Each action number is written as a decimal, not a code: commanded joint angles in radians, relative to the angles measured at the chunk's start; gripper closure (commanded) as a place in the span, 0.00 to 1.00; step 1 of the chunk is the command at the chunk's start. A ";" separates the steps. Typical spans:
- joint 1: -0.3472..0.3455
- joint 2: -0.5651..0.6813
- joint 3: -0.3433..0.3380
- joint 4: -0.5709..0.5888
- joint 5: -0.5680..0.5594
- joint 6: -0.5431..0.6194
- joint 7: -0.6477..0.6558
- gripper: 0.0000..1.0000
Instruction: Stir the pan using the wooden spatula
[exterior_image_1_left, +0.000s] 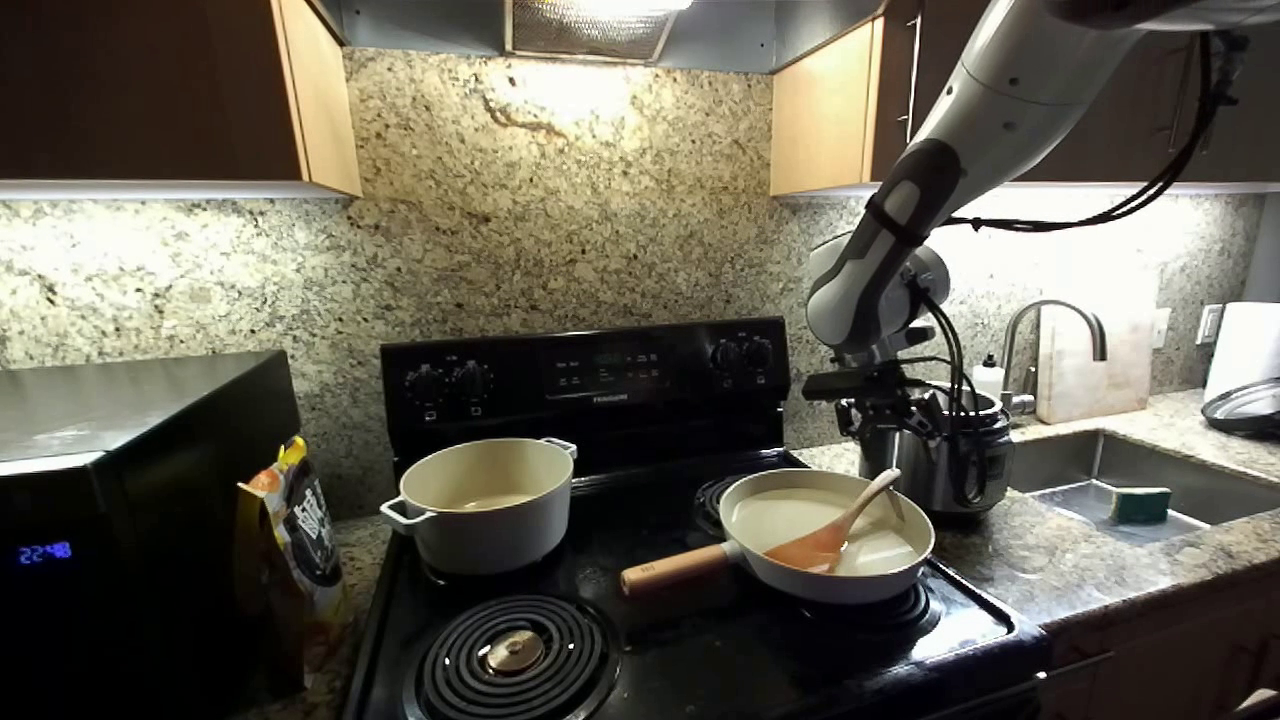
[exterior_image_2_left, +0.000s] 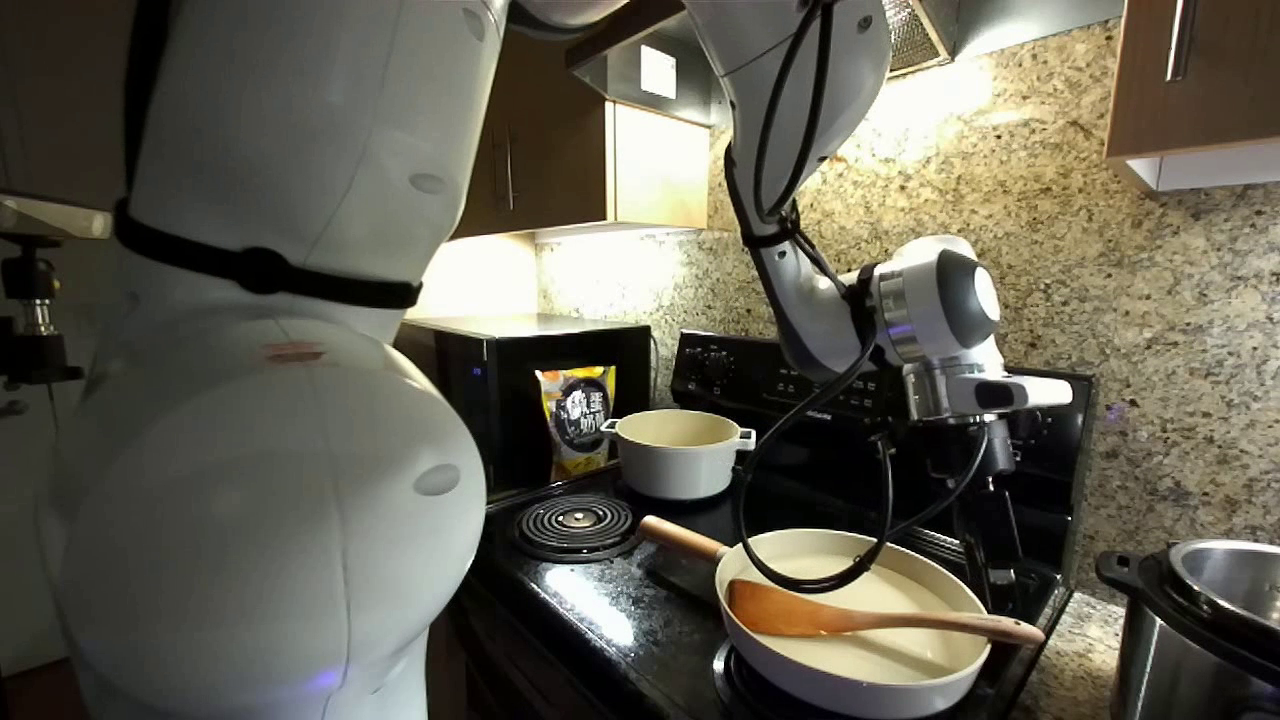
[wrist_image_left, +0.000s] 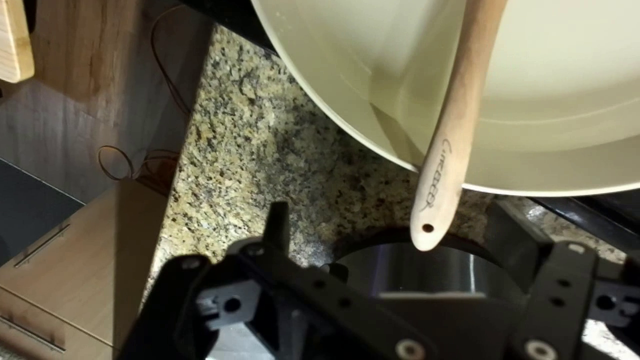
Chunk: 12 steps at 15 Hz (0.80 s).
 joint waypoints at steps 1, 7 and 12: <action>0.011 0.016 -0.005 0.022 0.035 0.072 -0.130 0.00; 0.004 0.005 -0.007 -0.022 0.140 0.241 -0.274 0.00; 0.009 -0.016 -0.022 -0.081 0.262 0.289 -0.317 0.00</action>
